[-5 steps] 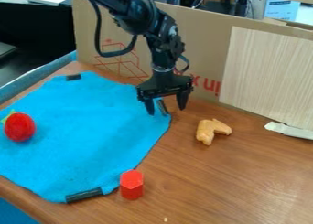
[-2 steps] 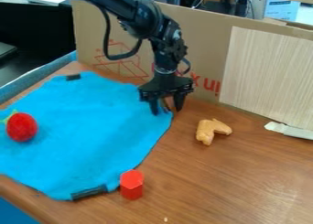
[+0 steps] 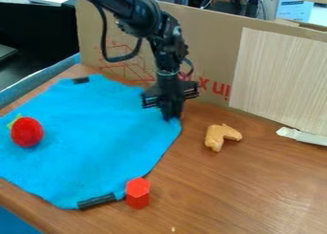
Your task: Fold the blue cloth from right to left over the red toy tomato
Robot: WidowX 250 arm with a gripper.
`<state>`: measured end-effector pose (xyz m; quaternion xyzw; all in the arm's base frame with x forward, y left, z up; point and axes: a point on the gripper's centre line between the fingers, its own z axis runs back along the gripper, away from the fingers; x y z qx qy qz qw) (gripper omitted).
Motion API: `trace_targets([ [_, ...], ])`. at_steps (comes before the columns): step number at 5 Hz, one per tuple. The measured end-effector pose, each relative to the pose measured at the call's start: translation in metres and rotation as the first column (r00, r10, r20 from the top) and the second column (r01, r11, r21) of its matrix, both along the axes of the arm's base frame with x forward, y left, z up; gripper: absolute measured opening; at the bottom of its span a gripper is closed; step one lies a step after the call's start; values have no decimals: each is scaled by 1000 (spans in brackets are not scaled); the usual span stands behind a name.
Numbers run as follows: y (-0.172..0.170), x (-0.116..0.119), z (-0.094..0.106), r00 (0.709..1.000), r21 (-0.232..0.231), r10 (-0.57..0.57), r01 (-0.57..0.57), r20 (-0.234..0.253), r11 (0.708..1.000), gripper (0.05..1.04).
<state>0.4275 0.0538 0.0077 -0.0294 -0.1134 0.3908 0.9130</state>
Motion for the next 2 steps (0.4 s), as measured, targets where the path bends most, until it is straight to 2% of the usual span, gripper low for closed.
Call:
trace_targets([
  [1, 1, -5, 35, 999, -92, 23, -20, 29, 996, 78],
  [2, 7, -11, 60, 997, -142, 40, -30, 67, 989, 59],
])
